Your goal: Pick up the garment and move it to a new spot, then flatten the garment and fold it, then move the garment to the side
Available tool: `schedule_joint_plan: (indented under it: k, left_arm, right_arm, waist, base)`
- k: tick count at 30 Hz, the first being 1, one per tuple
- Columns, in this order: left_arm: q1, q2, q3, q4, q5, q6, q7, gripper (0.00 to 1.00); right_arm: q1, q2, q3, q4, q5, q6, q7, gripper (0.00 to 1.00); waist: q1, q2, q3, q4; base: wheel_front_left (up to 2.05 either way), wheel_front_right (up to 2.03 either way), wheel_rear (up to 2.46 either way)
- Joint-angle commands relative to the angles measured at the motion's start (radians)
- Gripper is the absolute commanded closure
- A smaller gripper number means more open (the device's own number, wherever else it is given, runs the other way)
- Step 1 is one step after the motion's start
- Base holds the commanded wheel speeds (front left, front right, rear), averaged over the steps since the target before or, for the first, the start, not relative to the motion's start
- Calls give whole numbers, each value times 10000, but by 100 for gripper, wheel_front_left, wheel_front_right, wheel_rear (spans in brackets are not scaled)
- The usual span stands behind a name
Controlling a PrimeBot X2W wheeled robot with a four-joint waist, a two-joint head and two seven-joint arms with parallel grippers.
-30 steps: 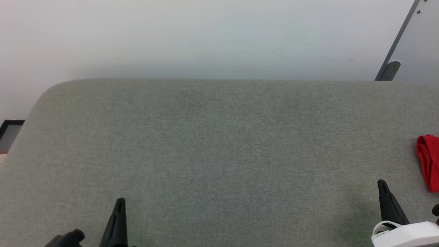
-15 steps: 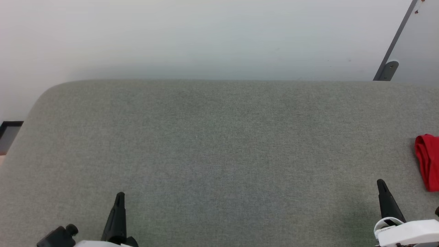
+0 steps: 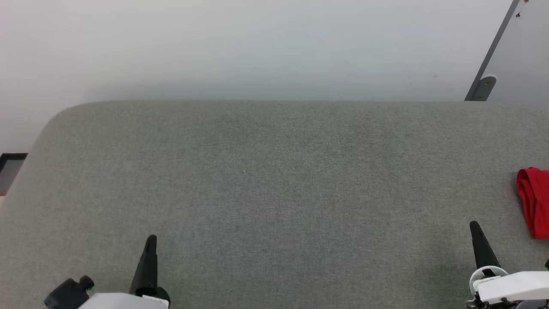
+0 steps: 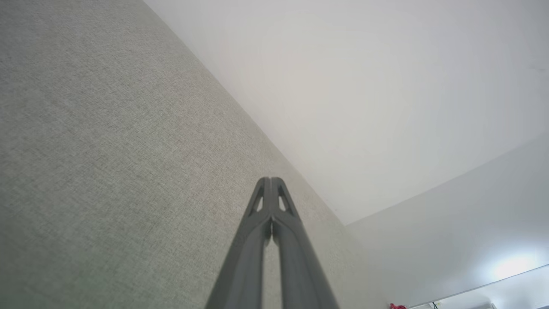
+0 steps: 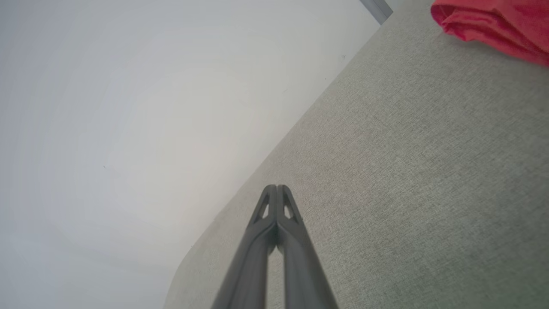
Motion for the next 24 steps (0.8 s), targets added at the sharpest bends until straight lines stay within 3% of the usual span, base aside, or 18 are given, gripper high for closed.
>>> schedule_joint_plan:
  k: [1,24]
  left_arm:
    - [-234,76,36,-37,-398,-25,88,100]
    - [-683,48,114,321,-2753,-35,699,100]
  right_arm:
    - [-270,8,-101,-83,364,-5,86,100]
    - [-410,311,-367,-42,2240,-7,690,100]
  waist:
    - [0,0,-2,-7]
    - [0,0,-28,-84]
  base:
    - [0,0,0]
    - [0,0,0]
